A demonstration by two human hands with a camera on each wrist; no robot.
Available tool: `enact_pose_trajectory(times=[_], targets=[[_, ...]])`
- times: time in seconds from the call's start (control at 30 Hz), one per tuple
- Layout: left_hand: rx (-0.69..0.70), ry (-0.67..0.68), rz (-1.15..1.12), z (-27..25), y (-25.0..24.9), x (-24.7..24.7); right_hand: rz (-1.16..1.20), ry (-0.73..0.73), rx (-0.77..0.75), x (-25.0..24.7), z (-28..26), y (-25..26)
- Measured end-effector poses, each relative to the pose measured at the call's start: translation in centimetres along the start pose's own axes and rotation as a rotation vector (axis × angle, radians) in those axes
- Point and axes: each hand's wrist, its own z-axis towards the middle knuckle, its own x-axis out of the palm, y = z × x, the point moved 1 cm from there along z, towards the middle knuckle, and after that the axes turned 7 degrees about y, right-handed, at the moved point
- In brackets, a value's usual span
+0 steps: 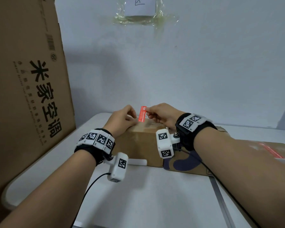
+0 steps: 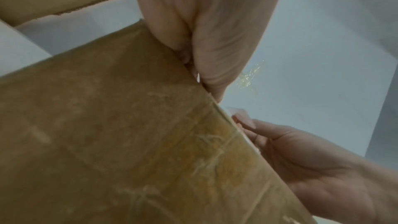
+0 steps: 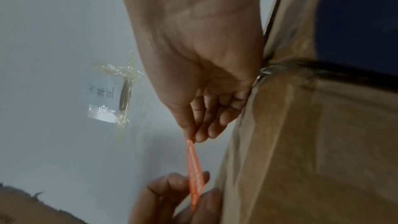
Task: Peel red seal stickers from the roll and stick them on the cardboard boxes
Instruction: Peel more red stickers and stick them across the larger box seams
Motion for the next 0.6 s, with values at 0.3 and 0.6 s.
enact_pose_trajectory(times=[0.3, 0.6], targets=[[0.134, -0.043, -0.043, -0.9, 0.0, 0.3, -0.191, -0.062, 0.011, 0.8, 0.6, -0.4], [0.147, -0.071, 0.082, -0.9, 0.6, 0.4, -0.351, -0.138, -0.045, 0.9, 1.2, -1.5]])
